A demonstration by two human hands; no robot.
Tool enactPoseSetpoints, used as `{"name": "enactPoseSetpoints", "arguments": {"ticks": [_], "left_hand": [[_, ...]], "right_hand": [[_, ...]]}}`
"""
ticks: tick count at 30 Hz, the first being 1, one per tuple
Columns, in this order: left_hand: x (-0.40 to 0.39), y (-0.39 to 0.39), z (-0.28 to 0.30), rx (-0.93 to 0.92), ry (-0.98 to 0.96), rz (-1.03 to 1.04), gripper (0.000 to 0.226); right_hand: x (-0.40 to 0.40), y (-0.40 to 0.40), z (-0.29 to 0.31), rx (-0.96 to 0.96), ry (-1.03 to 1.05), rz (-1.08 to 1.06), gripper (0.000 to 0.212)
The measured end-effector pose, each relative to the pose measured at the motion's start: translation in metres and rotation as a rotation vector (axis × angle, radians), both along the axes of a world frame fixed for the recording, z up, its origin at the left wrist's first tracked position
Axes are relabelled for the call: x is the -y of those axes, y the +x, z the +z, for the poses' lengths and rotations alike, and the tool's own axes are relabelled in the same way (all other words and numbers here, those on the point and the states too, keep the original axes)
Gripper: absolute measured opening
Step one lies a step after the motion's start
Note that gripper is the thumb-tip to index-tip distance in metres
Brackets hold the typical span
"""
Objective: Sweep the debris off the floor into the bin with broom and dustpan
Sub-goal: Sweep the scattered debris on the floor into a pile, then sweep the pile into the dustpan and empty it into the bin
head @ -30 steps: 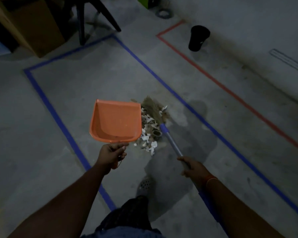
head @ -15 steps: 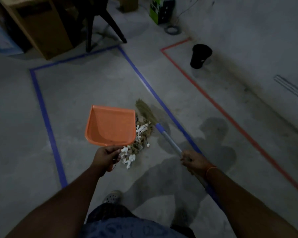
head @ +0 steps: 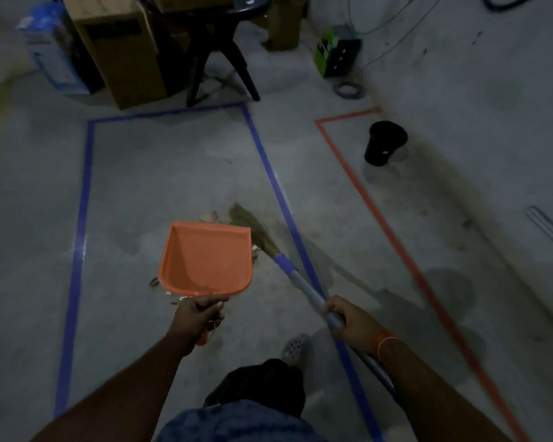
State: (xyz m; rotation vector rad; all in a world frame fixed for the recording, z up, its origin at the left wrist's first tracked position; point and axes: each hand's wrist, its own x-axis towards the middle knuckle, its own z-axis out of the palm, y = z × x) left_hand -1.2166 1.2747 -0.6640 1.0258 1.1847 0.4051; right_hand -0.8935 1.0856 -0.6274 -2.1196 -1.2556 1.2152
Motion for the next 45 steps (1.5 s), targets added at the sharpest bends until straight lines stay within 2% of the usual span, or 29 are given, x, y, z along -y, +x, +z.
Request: {"name": "enactPoseSetpoints", "arguments": {"ticks": [2,6,9,14,18,21,25,27,32,39,45], "left_hand": [[0.006,0.024,-0.010,-0.024,-0.008,0.041,0.017],[0.017,0.077,-0.028,-0.056,-0.048,0.118,0.017],[0.031,0.106,-0.035,-0.095,-0.054,0.142,0.017],[0.049,0.149,-0.024,-0.155,-0.051,0.166,0.016],[0.060,0.184,-0.023,-0.184,-0.051,0.254,0.016],[0.075,0.216,-0.017,-0.179,-0.042,0.355,0.016],[0.093,0.259,-0.018,-0.161,-0.054,0.486,0.015],[0.102,0.278,-0.025,-0.132,-0.065,0.539,0.015],[0.120,0.304,-0.056,-0.090,-0.140,0.683,0.016],[0.097,0.287,-0.140,-0.146,-0.134,0.659,0.017],[0.055,0.253,-0.253,-0.204,-0.116,0.487,0.016]], "right_hand": [[-0.008,0.026,-0.010,0.040,0.015,0.017,0.027],[-0.031,0.088,-0.028,0.064,-0.009,0.033,0.031],[-0.050,0.140,-0.026,-0.024,-0.044,0.038,0.025],[-0.094,0.202,-0.023,-0.114,-0.138,0.142,0.066],[-0.130,0.248,-0.035,-0.072,-0.171,0.344,0.070],[-0.150,0.278,-0.043,-0.070,-0.172,0.467,0.064],[-0.168,0.303,-0.055,-0.056,-0.055,0.570,0.029],[-0.177,0.315,-0.069,-0.058,-0.011,0.582,0.020],[-0.204,0.335,-0.113,-0.054,-0.078,0.569,0.025],[-0.262,0.329,-0.216,-0.039,-0.089,0.549,0.051],[-0.301,0.331,-0.336,0.097,-0.019,0.591,0.040]]}}
